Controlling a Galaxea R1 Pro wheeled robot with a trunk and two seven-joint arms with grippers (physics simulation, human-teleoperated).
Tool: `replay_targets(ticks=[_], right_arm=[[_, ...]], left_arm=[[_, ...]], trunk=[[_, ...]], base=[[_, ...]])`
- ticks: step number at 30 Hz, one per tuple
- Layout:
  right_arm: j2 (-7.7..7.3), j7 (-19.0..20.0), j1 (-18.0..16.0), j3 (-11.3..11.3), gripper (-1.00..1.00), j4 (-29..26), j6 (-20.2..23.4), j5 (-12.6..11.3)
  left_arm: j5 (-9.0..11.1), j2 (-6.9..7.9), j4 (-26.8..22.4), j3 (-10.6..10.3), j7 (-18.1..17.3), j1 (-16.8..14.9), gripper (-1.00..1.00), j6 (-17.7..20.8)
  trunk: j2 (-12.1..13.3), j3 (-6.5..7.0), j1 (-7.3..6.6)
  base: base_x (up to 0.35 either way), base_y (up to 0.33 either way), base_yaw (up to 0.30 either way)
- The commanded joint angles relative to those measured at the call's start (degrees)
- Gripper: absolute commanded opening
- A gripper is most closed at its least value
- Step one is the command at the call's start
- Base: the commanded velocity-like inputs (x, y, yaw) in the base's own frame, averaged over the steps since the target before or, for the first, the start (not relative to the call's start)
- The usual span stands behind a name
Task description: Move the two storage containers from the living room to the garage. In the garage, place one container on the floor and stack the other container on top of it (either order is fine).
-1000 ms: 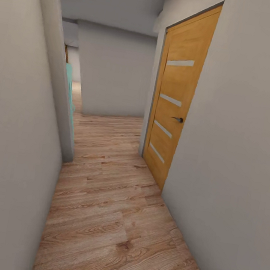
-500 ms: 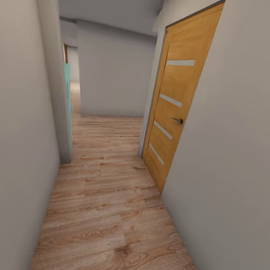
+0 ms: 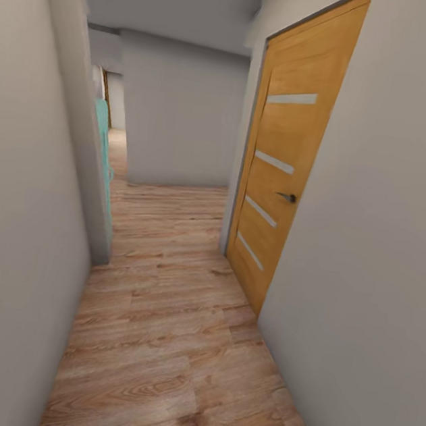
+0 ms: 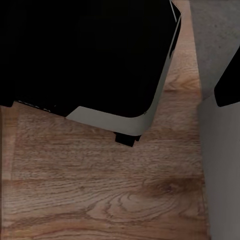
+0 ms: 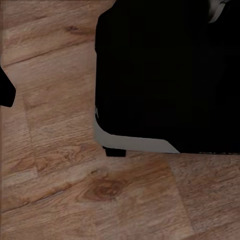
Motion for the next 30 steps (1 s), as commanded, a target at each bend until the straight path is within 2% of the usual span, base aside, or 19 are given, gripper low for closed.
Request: replay_targets(ticks=[1,13,30], right_arm=[[0.00,-0.10,-0.08,0.50,1.00,0.17,-0.34,-0.55],[-0.04,-0.11,-0.09,0.56,1.00,0.17,-0.38,-0.50],[-0.10,0.01,-0.05,0.68,1.00,0.17,-0.19,-0.35]], left_arm=[[0.43,0.01,0.03,-0.49,0.09,-0.04,1.00,-0.13],[0.46,0.05,0.03,-0.50,0.09,-0.04,1.00,0.22],[0.55,0.05,0.03,-0.48,0.09,-0.04,1.00,0.32]], trunk=[[-0.06,-0.08,0.04],[-0.06,-0.08,0.04],[-0.06,-0.08,0.04]], base=[[0.319,0.000,0.192],[0.319,-0.027,0.235],[0.306,-0.178,0.013]])
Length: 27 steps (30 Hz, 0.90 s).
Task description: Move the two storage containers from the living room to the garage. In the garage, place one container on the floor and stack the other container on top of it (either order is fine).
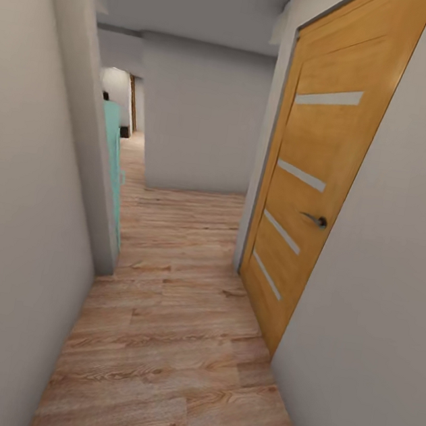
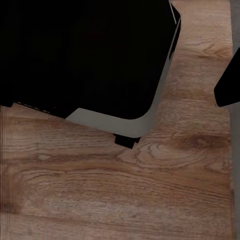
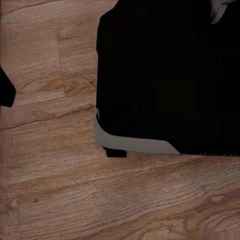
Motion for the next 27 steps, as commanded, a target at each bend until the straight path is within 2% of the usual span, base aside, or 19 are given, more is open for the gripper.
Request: replay_targets(ticks=[1,9,27], right_arm=[[0.03,-0.09,-0.09,0.49,1.00,0.17,-0.35,-0.55],[0.10,-0.17,-0.10,0.36,1.00,0.17,-0.48,-0.68],[0.09,-0.21,-0.11,0.41,1.00,0.17,-0.50,-0.73]], left_arm=[[0.44,0.00,0.02,-0.47,0.09,-0.04,1.00,-0.15],[0.44,0.05,0.02,-0.43,0.09,-0.04,1.00,-0.15],[0.52,0.11,0.11,-0.43,0.64,-0.04,1.00,-0.07]], trunk=[[-0.06,-0.08,0.04],[-0.06,-0.08,0.04],[-0.06,-0.08,0.04]], base=[[0.305,-0.185,0.000],[0.305,-0.163,0.057],[0.320,-0.012,0.267]])
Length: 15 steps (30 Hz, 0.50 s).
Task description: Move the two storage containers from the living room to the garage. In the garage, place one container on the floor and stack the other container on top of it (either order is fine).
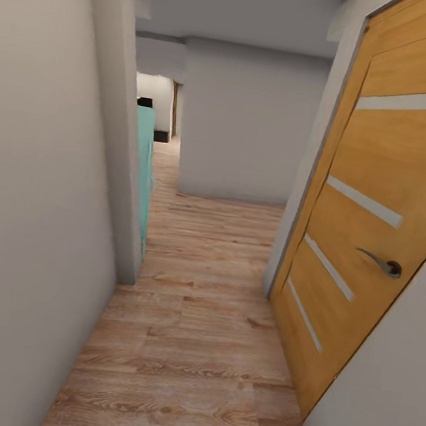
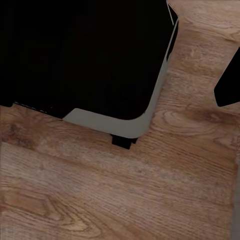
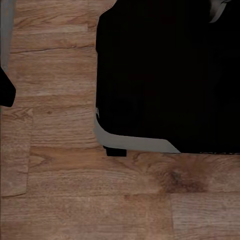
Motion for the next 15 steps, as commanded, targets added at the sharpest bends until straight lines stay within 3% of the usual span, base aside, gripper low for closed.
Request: replay_targets(ticks=[1,6,15], right_arm=[[0.04,-0.10,-0.07,0.49,1.00,0.17,-0.34,-0.55],[0.01,-0.10,-0.07,0.50,1.00,0.17,-0.28,-0.55],[-0.02,-0.10,-0.07,0.51,1.00,0.17,-0.27,-0.55]], left_arm=[[0.40,0.01,0.01,-0.50,0.18,-0.04,1.00,-0.12],[0.40,0.10,0.01,-0.55,0.28,-0.04,1.00,-0.12],[0.48,0.14,0.01,-0.53,0.33,-0.04,1.00,0.01]], trunk=[[-0.06,-0.08,0.05],[-0.06,-0.08,0.05],[-0.06,-0.08,0.05]], base=[[0.322,0.000,0.276],[0.322,0.000,0.153],[0.322,0.000,0.022]])
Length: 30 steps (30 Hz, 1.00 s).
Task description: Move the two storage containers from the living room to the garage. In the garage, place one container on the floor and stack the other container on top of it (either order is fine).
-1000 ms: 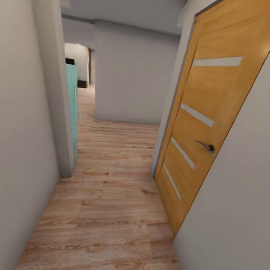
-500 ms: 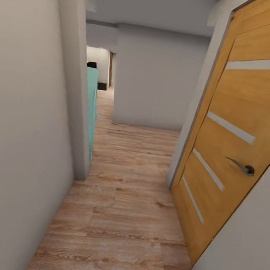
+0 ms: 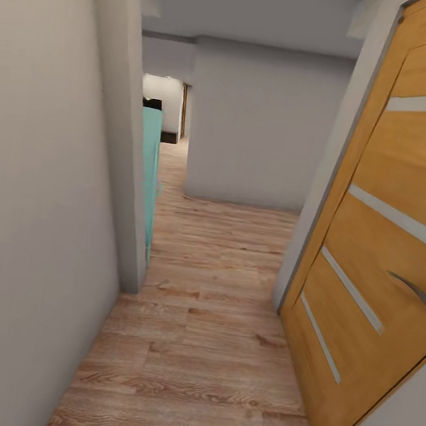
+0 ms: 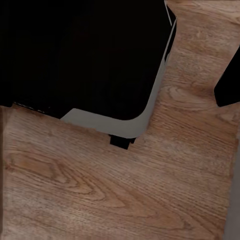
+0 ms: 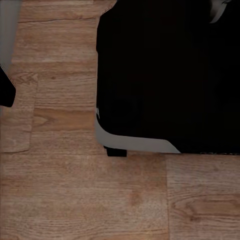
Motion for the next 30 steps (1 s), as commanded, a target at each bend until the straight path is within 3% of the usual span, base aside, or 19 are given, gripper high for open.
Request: replay_targets(ticks=[1,8,30], right_arm=[[0.03,-0.08,-0.08,0.49,1.00,0.17,-0.32,-0.52],[0.08,-0.01,-0.07,0.57,1.00,0.17,-0.27,-0.38],[0.02,-0.10,-0.08,0.47,1.00,0.17,-0.39,-0.55]], left_arm=[[0.42,0.01,0.00,-0.47,0.15,-0.03,1.00,-0.02],[0.43,0.01,0.00,-0.45,0.13,-0.03,1.00,1.67],[0.43,0.00,0.00,-0.44,0.20,-0.03,1.00,1.78]], trunk=[[-0.06,-0.08,0.05],[-0.06,-0.08,0.05],[-0.06,-0.08,0.05]], base=[[0.323,0.000,0.002],[0.323,0.000,0.000],[0.323,0.000,0.000]])
